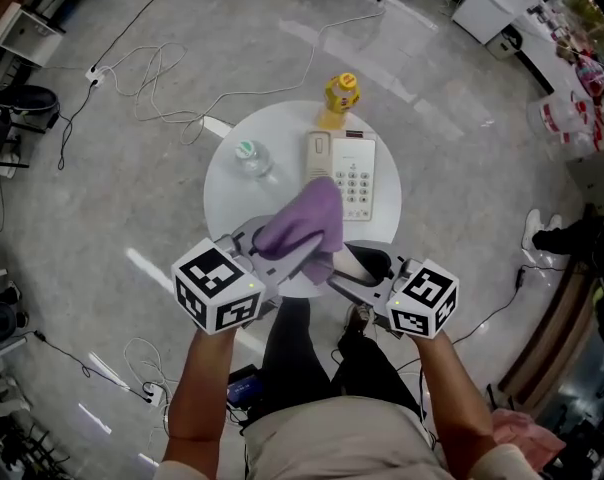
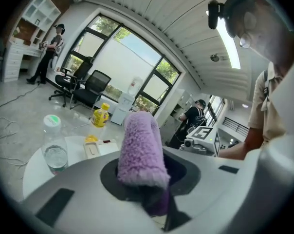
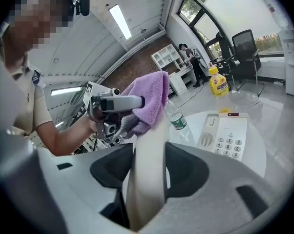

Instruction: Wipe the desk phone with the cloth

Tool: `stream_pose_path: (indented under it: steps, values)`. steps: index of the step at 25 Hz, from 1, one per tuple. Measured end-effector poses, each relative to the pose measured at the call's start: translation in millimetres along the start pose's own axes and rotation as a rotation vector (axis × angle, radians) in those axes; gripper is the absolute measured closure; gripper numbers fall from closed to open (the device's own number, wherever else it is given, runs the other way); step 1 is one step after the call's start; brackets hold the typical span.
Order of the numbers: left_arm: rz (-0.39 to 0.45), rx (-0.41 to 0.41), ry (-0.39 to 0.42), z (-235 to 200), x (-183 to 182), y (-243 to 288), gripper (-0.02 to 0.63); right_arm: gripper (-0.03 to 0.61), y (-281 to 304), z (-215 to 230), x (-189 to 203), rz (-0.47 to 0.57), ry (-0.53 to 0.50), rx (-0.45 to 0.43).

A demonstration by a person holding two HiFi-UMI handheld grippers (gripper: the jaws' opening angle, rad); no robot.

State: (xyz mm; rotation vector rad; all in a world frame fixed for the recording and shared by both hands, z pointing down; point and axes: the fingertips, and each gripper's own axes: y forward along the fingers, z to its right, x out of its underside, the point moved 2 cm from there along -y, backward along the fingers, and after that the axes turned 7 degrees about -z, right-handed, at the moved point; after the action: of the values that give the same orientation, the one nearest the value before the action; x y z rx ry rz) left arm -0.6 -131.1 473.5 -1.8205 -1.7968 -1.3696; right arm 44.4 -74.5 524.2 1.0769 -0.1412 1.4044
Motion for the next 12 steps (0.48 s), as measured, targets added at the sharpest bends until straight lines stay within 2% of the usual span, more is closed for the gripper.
stream_pose_path:
  steps: [6, 12]
  values:
    - [0.024, -0.191, 0.007, -39, -6, -28, 0.541, 0.385, -11, 2, -2, 0.013, 0.030, -0.009]
    - [0.036, -0.245, -0.009, -53, -2, -43, 0.543, 0.385, -17, 11, -5, 0.026, 0.064, 0.011]
